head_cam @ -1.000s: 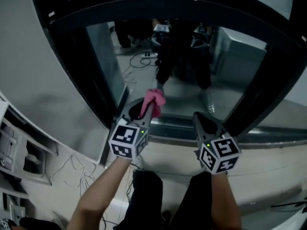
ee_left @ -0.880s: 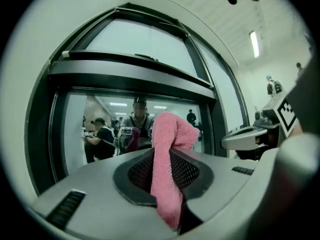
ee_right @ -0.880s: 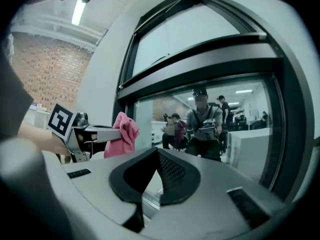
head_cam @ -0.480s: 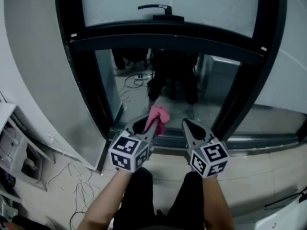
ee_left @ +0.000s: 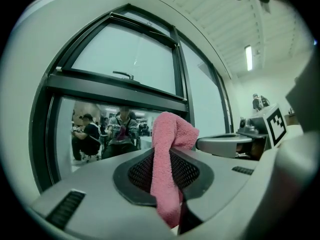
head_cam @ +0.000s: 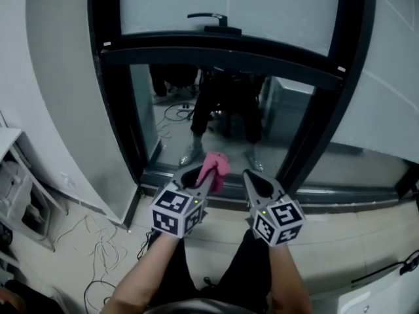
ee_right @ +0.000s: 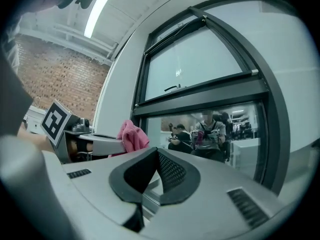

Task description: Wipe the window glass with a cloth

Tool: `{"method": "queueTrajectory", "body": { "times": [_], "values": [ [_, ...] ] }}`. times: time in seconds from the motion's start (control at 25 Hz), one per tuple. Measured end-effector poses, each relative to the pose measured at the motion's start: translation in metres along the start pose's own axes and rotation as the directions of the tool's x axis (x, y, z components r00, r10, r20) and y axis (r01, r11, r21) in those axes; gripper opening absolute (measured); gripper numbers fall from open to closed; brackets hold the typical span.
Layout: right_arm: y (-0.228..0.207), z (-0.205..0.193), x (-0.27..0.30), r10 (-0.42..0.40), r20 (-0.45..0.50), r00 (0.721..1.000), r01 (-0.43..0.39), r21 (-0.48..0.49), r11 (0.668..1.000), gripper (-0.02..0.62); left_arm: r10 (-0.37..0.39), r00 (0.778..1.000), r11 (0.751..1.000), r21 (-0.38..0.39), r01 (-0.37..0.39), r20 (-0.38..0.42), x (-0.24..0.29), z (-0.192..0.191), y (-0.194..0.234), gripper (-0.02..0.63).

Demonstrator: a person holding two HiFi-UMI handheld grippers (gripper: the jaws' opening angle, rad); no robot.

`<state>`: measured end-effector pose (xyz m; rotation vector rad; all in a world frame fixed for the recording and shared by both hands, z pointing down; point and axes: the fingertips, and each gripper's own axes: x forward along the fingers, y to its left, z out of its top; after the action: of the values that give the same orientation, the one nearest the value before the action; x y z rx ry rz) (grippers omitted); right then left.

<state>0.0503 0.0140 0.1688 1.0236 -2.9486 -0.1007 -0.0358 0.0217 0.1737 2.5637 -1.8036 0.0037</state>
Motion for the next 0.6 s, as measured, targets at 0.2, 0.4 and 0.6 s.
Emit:
{"method": "queueTrajectory", "body": {
  "times": [0.2, 0.4, 0.6],
  "values": [
    [0.009, -0.006, -0.008, 0.019, 0.017, 1.000, -0.018, -0.010, 1.000, 0.006, -0.001, 1.000, 1.000, 0.005, 0.001, -0.007, -0.007, -0.008, -0.010, 0.063],
    [0.007, -0.009, -0.018, -0.001, 0.006, 1.000, 0.001, 0.002, 1.000, 0.006, -0.001, 1.000, 1.000, -0.003, 0.001, -0.007, -0.008, -0.013, -0.019, 0.063],
    [0.005, -0.010, -0.019, 0.011, 0.014, 1.000, -0.011, 0.017, 1.000, 0.006, 0.004, 1.000, 1.000, -0.004, -0.004, -0.008, -0.010, -0.013, -0.020, 0.063]
  ]
}}
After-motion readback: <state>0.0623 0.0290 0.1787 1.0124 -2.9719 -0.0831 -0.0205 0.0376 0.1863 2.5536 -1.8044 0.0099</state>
